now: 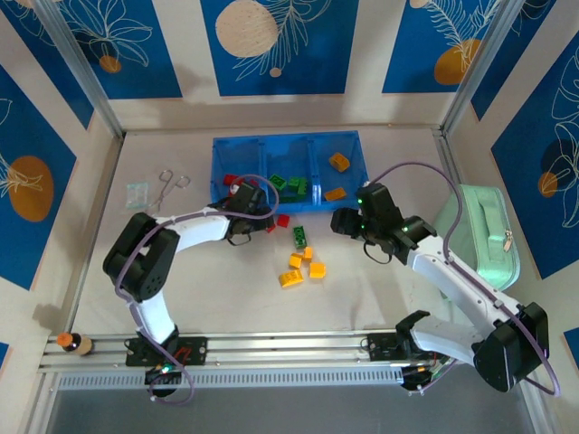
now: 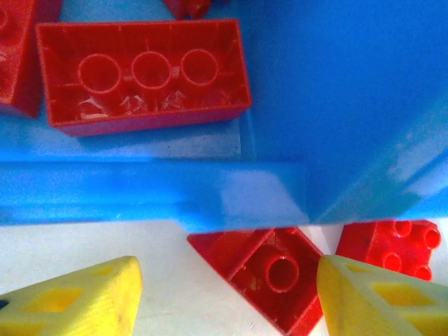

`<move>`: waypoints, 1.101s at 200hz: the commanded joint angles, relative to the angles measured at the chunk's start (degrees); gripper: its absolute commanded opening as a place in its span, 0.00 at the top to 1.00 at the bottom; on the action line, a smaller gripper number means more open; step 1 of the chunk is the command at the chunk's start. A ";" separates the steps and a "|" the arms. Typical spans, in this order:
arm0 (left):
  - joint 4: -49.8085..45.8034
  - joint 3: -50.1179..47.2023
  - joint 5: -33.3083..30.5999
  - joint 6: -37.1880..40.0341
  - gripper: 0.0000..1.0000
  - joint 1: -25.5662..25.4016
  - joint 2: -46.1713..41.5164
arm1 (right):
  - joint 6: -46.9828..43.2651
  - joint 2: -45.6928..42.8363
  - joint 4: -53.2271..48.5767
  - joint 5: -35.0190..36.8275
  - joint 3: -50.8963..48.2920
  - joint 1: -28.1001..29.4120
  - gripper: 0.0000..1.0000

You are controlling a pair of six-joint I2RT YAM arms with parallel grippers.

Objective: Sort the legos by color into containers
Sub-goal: Move the lego to the center of the table.

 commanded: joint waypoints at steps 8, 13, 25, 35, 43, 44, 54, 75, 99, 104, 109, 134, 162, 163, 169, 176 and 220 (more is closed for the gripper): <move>-0.79 1.93 -1.41 0.17 0.34 -0.31 1.77 | 0.88 -1.56 0.59 -1.27 -0.75 -0.45 0.37; -0.88 1.79 -1.63 0.24 0.34 -0.32 1.86 | 0.88 -1.64 0.60 -1.23 -0.83 -0.45 0.37; -1.08 1.32 -2.06 0.39 0.34 -0.32 1.98 | 0.96 -1.98 0.61 -1.28 -1.01 -0.53 0.37; -1.40 0.86 -2.42 0.70 0.34 -0.31 1.98 | 1.05 -2.22 0.67 -1.28 -1.21 -0.53 0.37; -1.39 0.25 -2.52 0.89 0.35 -0.30 1.82 | 1.14 -2.36 0.70 -1.35 -1.39 -0.53 0.37; -1.36 0.12 -2.52 0.90 0.35 -0.31 1.77 | 1.14 -2.36 0.70 -1.37 -1.37 -0.53 0.37; -1.39 -0.73 -2.43 0.89 0.35 -0.40 1.31 | 1.29 -2.64 0.72 -1.30 -1.51 -0.53 0.37; -1.97 -2.94 -3.20 1.31 0.36 -1.64 -0.95 | 1.40 -2.88 0.78 -1.53 -1.62 -0.53 0.38; -2.19 -7.47 -2.57 1.05 0.36 -2.56 -4.69 | 1.49 -3.11 1.01 -2.00 -1.65 -0.46 0.38; -1.95 -8.86 -2.38 0.65 0.37 -2.60 -5.78 | 1.49 -3.08 1.05 -2.13 -1.69 -0.40 0.38; -1.70 -10.33 -2.41 0.38 0.37 -2.57 -6.92 | 1.49 -3.14 1.18 -2.24 -1.71 -0.32 0.38; -3.09 -15.57 -4.33 -0.26 0.42 -2.64 -14.26 | 1.84 -3.23 1.65 -2.27 -1.94 0.21 0.38; -4.64 -17.66 -5.67 1.00 0.44 -2.69 -22.04 | 2.02 -3.06 2.05 -2.23 -1.68 1.03 0.38; -4.79 -17.58 -5.45 1.17 0.43 -2.65 -22.16 | 2.02 -3.02 2.12 -2.21 -1.65 1.08 0.38; -5.84 -16.79 -4.65 1.69 0.37 -2.72 -22.41 | 2.02 -2.98 2.25 -1.94 -1.61 1.30 0.38; -7.40 -15.64 -4.03 1.93 0.33 -2.78 -22.30 | 2.19 -2.92 2.41 -1.78 -1.67 1.56 0.38; -8.56 -14.36 -4.00 0.48 0.20 -3.68 -20.33 | 2.90 -3.53 1.80 -0.54 -1.86 3.05 0.38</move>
